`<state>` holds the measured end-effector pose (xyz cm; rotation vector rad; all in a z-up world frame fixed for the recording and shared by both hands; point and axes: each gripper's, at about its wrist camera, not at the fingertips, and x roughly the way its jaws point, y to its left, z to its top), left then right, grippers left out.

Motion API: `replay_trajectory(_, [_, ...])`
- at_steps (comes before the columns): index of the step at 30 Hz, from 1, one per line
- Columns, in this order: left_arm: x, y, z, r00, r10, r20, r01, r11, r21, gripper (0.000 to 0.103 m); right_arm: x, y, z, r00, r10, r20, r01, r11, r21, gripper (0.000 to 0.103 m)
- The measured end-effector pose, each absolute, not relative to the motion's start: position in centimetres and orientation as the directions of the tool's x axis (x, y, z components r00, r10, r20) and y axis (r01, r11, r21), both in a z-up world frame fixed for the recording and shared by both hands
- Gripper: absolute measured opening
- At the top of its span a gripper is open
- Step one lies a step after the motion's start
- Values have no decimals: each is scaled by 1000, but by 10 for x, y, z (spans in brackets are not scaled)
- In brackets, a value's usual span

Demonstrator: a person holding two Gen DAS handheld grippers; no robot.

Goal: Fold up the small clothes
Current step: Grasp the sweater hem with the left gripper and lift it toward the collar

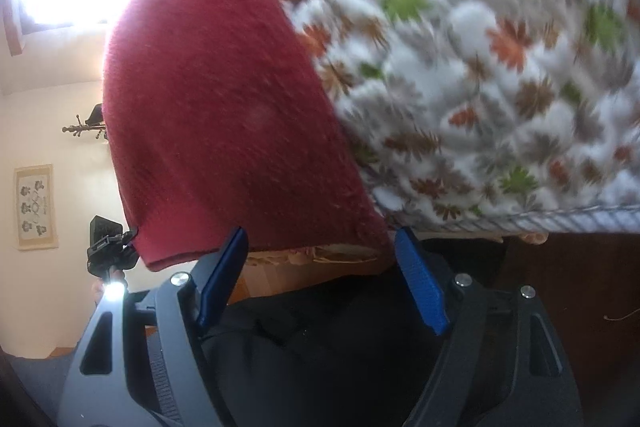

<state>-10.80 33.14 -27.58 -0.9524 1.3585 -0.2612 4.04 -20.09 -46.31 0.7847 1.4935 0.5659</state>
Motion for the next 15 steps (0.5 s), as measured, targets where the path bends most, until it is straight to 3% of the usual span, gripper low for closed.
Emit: replay_trajectory(15, [-97, 320, -280, 209, -640, -739, -344, 659, -668, 7, 28, -187, -481, 91, 770, -631, 151, 616, 773, 77])
